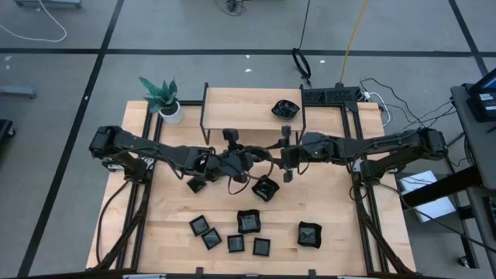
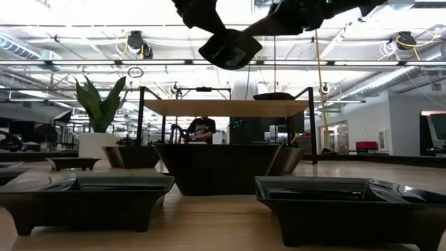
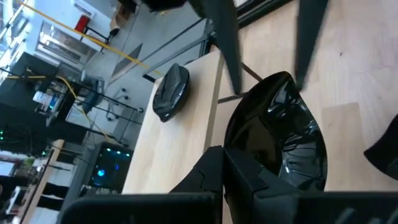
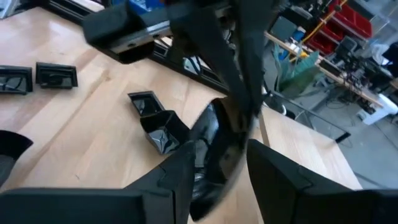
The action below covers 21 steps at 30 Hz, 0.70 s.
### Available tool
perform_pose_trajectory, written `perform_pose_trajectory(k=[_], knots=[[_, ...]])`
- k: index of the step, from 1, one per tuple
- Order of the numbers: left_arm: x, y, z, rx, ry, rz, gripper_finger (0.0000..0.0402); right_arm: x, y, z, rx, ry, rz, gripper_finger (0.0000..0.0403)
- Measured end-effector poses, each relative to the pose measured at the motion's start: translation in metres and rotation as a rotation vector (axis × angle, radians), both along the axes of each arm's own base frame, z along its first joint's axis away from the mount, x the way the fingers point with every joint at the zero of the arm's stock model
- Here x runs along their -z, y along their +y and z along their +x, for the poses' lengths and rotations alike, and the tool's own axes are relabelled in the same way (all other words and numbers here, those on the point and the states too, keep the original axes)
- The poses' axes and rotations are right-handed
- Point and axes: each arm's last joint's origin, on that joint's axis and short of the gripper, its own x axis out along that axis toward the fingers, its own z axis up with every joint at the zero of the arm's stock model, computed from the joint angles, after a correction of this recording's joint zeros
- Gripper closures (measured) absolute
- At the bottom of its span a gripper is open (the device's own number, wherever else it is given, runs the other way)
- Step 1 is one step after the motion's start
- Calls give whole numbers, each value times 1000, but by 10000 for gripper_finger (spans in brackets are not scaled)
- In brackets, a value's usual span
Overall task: Pick & Place Mini shaped plates
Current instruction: Stack the black leaf-shaped plate on top of the other black leaf-shaped plates on the shelf
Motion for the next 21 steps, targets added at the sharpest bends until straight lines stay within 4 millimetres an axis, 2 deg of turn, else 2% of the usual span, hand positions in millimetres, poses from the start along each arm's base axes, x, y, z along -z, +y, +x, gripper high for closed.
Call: perform_pose_trajectory(k=[6,12,16,18,21], knots=[[-2,-5,2,44,-23,-14,398,5,0,2,-6,26,-23,283],[-3,-5,2,57,-38,-42,389,4,0,3,-4,21,-39,343],[-3,-6,3,67,-42,-49,397,4,0,3,-5,21,-53,393],[-3,-6,3,71,-47,-55,396,4,0,3,0,23,-61,397],[-5,-7,5,84,-88,-83,374,4,0,3,2,23,-64,400]])
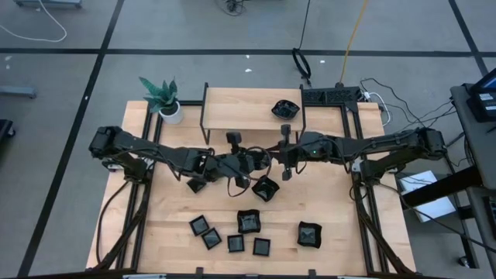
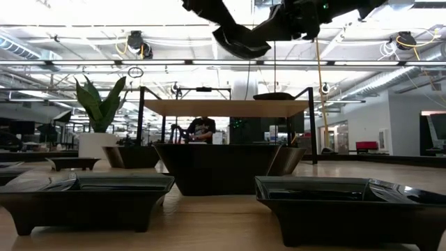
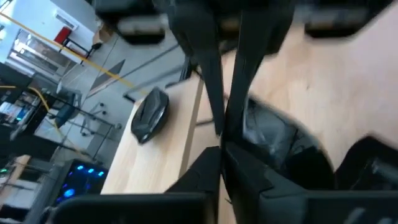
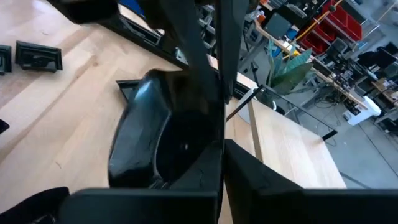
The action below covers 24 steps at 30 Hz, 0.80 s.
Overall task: Pick & Place Mini shaped plates
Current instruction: Stack the black leaf-shaped plate on top of the other black leaf-shaped plates on the shelf
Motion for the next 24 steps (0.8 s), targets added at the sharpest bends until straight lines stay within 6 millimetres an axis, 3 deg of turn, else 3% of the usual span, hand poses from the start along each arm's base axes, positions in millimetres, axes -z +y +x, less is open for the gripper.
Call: perform_pose_trajectory(k=[8,14,18,24], knots=[[-11,-21,2,50,-135,-25,241,2,1,0,-19,18,14,403],[-28,-38,-13,84,-174,-3,165,-4,-8,-3,72,5,-25,403],[-33,-39,-26,19,-152,15,145,-29,-35,-5,234,1,-73,403],[-33,-27,-42,-88,-103,-39,143,-75,-98,-21,344,68,39,403]])
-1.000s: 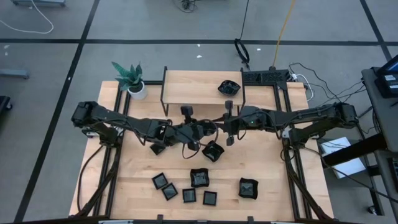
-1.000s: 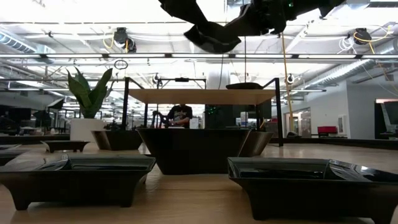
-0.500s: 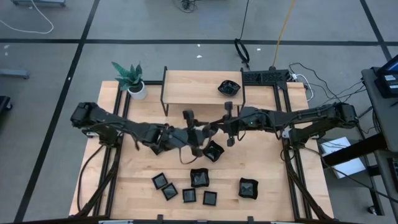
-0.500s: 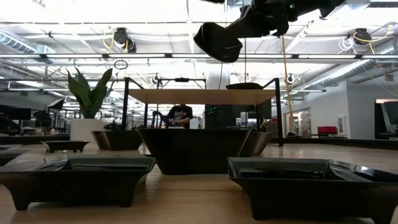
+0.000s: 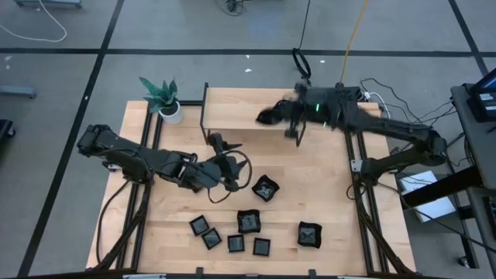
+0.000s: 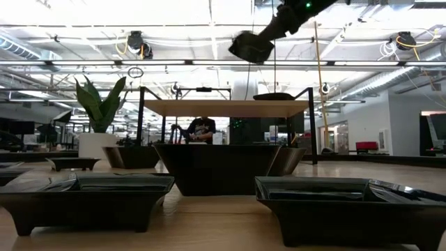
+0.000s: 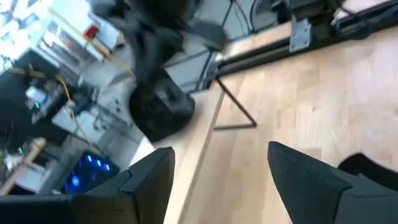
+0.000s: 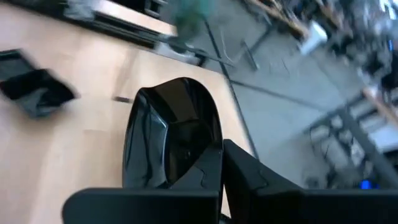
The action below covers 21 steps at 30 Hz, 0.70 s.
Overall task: Pick & Place Mini shaped plates
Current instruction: Stack the black leaf-shaped plate on top of the other black leaf-shaped plates on the shelf
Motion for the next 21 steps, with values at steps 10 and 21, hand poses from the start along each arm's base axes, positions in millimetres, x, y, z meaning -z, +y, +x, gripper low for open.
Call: perform_pose_trajectory(k=[10,21], knots=[[11,25,-5,-124,80,-65,174,1,-113,-43,97,11,456,403],[11,36,-4,-160,73,-83,178,36,-133,-41,107,132,603,403]])
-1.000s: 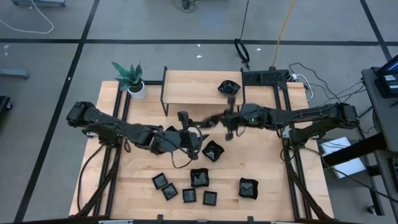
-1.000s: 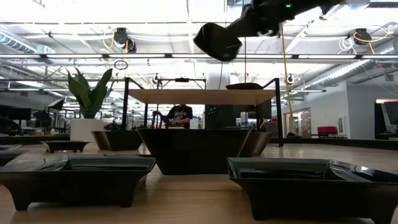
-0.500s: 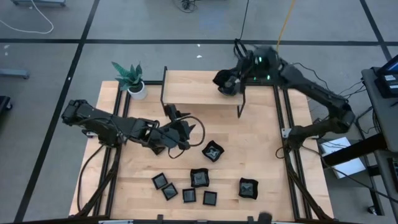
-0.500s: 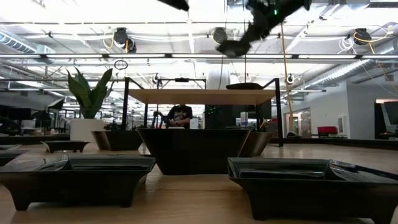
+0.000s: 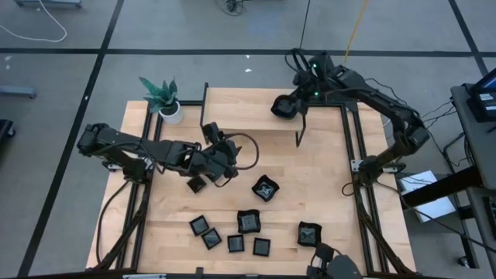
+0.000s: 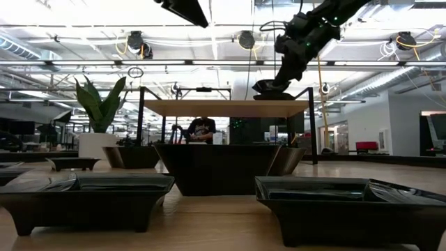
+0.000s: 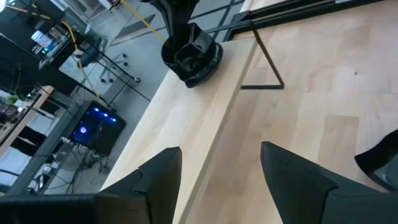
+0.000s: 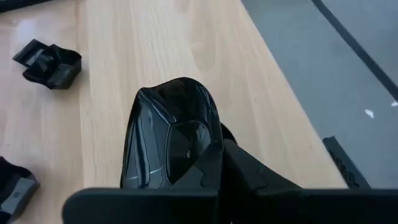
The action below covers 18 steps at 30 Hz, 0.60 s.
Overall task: Pick & Place Mini shaped plates
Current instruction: Stack the black leaf-shaped plate on top of the other black leaf-shaped plates on the shelf
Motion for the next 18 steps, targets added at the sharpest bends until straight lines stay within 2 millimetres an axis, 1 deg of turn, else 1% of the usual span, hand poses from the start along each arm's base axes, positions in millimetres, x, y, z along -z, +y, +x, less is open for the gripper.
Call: perform_pose_trajectory(k=[7,11,15,18], knots=[[1,-1,0,25,2,-25,176,1,0,0,38,3,41,403],[1,-1,0,30,-2,-46,176,7,-1,-2,94,51,11,399],[2,-1,-1,28,12,-47,176,18,0,-3,105,84,25,381],[2,-1,-1,27,10,-50,176,20,0,-4,105,88,29,360]])
